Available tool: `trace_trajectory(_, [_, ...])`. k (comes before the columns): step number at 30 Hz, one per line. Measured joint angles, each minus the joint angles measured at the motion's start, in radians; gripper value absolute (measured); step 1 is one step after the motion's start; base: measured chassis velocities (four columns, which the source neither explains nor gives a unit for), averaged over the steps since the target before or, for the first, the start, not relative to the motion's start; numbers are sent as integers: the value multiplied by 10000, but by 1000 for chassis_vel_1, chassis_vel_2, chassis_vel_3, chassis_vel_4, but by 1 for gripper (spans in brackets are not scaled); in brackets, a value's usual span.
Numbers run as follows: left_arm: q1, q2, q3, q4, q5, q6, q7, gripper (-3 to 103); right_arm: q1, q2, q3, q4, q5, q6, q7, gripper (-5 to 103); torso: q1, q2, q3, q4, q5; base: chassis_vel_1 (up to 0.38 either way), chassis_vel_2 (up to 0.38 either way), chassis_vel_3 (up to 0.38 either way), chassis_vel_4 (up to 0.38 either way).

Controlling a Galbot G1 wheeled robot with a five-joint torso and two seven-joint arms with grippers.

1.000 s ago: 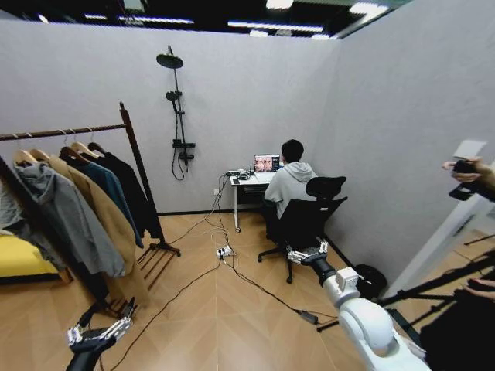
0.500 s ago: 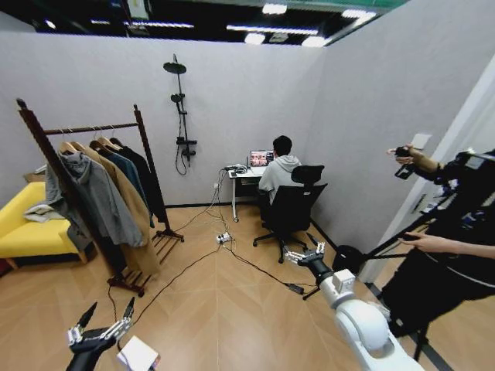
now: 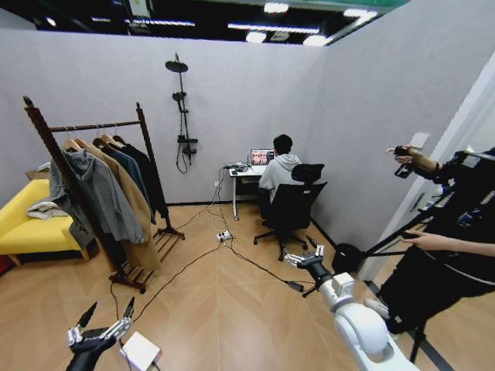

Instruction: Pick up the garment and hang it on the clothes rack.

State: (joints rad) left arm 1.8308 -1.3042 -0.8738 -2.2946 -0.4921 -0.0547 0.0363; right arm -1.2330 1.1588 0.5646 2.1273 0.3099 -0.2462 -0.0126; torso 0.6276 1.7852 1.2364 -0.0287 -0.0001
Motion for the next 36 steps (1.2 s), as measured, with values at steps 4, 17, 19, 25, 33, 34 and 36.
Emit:
trace_trajectory(4, [1, 0, 0, 0, 0, 0, 0, 100, -276, 288, 284, 171, 447, -248, -3, 100, -8, 3, -2, 0, 1, 0, 0, 0, 0])
trace_trajectory(17, [2, 0, 0, 0, 0, 0, -1, 100, -2189, 782, 1556, 762, 1403, 468, -226, 100, -6, 3, -2, -2, 1, 0, 0, 0, 0])
trace_trajectory(19, [1, 0, 0, 0, 0, 0, -1, 100, -2196, 795, 1577, 762, 1293, 517, -206, 100, -6, 3, -2, 0, 1, 0, 0, 0, 0])
trace_trajectory(25, [2, 0, 0, 0, 0, 1, -1, 100, -2183, 800, 1583, 760, 1198, 548, -166, 100, -4, 3, -2, 0, 0, 0, 0, 0, 0])
trace_trajectory(33, [2, 0, 0, 0, 0, 0, -1, 100, -2167, 796, 1570, 752, 1190, 547, -162, 100, -4, 3, -1, 0, 1, 0, 0, 0, 0])
trace_trajectory(34, [2, 0, 0, 0, 0, 0, -1, 100, -2165, 796, 1568, 751, 1189, 547, -161, 100, -4, 3, -1, 0, 1, 0, 0, 0, 0])
trace_trajectory(36, [2, 0, 0, 0, 0, 0, -1, 100, -2161, 794, 1565, 750, 1187, 548, -159, 100, -5, 3, -1, 0, 1, 0, 0, 0, 0])
